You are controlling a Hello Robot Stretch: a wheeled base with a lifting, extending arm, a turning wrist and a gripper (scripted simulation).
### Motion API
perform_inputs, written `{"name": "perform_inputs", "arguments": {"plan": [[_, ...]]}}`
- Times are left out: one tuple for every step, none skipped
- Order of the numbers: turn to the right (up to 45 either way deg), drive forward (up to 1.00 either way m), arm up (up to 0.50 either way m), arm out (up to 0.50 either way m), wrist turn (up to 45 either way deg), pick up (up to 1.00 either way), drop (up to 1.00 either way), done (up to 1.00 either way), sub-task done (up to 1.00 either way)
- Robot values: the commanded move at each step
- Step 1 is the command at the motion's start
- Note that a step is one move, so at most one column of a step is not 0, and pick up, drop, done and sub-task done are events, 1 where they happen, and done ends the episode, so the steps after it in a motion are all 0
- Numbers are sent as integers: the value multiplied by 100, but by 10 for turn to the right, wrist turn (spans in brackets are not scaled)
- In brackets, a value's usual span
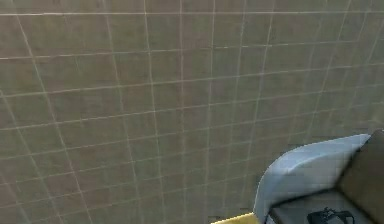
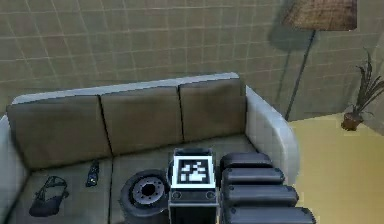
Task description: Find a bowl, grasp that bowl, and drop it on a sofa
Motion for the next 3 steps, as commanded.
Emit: {"name": "perform_inputs", "arguments": {"plan": [[450,0,0,0,0,0,0,0,0],[300,0,0,0,0,0,0,0,0],[30,0,0,0,0,0,0,0,0]]}}
